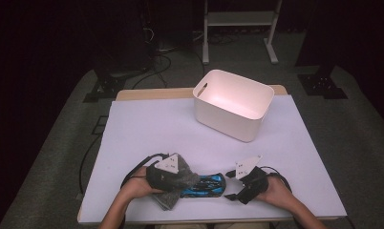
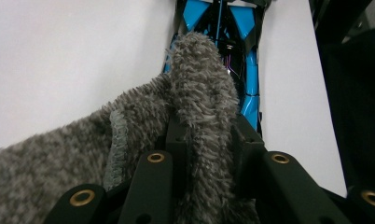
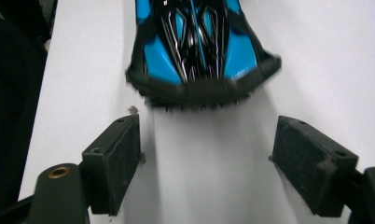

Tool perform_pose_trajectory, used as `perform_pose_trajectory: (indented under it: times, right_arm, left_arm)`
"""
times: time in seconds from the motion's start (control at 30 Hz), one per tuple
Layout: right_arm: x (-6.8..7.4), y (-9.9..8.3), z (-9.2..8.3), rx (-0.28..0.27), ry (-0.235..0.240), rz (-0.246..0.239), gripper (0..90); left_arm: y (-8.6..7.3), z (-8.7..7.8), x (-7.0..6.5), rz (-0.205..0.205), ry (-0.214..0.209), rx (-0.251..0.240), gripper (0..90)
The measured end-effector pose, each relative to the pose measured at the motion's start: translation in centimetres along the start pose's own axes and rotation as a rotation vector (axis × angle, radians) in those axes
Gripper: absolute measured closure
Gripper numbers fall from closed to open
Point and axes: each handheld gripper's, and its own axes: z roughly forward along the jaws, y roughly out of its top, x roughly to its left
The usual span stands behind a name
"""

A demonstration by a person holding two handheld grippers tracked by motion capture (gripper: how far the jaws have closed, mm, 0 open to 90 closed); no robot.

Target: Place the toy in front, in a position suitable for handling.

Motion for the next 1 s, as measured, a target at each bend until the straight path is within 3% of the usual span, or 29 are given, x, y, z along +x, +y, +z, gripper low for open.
perform_pose_trajectory:
  times: [0.1, 0.13, 0.33, 0.5, 0.57, 0.67, 0.73, 0.77, 0.8, 0.83, 0.9, 1.0]
  right_arm:
    - [0.2, 0.5, 0.5, -0.012, 0.024, -0.008, 21.0]
    - [0.4, 1.0, 1.0, 0.006, 0.007, -0.017, 16.0]
    - [0.5, 1.8, 1.8, -0.008, -0.006, -0.027, 18.4]
    - [0.2, 1.8, 1.8, -0.006, 0.003, -0.027, 20.5]
    - [0.2, 1.7, 1.7, -0.008, 0.008, -0.026, 20.5]
    - [0.0, 1.5, 1.7, -0.023, 0.019, -0.026, 20.6]
    - [0.0, 1.5, 1.7, -0.024, 0.021, -0.028, 20.6]
    - [0.0, 1.5, 1.7, -0.024, 0.02, -0.028, 20.6]
    - [0.0, 1.4, 1.7, -0.029, 0.02, -0.028, 20.6]
    - [0.0, 1.4, 1.7, -0.029, 0.02, -0.028, 20.6]
    - [0.0, 1.4, 1.7, -0.031, 0.02, -0.028, 20.6]
    - [0.0, 1.2, 1.7, -0.042, 0.02, -0.017, 20.6]
  left_arm:
    - [0.7, 0.6, 0.0, 0.028, -0.007, 0.013, 73.5]
    - [0.8, 0.7, 0.0, 0.034, -0.007, 0.014, 73.5]
    - [1.3, 1.3, -0.3, 0.052, -0.005, 0.008, 73.5]
    - [1.3, 0.5, -0.1, 0.068, 0.01, 0.068, 74.0]
    - [0.8, 0.0, 0.1, 0.049, 0.026, 0.091, 74.1]
    - [-0.1, -0.2, 0.0, 0.032, -0.002, 0.072, 74.0]
    - [0.3, 0.1, -0.2, 0.032, -0.011, 0.059, 74.0]
    - [0.7, 0.2, -0.3, 0.037, -0.032, 0.038, 74.0]
    - [1.9, 1.1, -0.9, 0.063, -0.096, -0.009, 74.0]
    - [1.9, 1.1, -0.9, 0.063, -0.096, -0.009, 73.9]
    - [3.1, 2.2, -1.6, 0.116, -0.096, 0.033, 73.9]
    - [3.5, 2.3, -1.6, 0.13, -0.095, 0.045, 74.0]
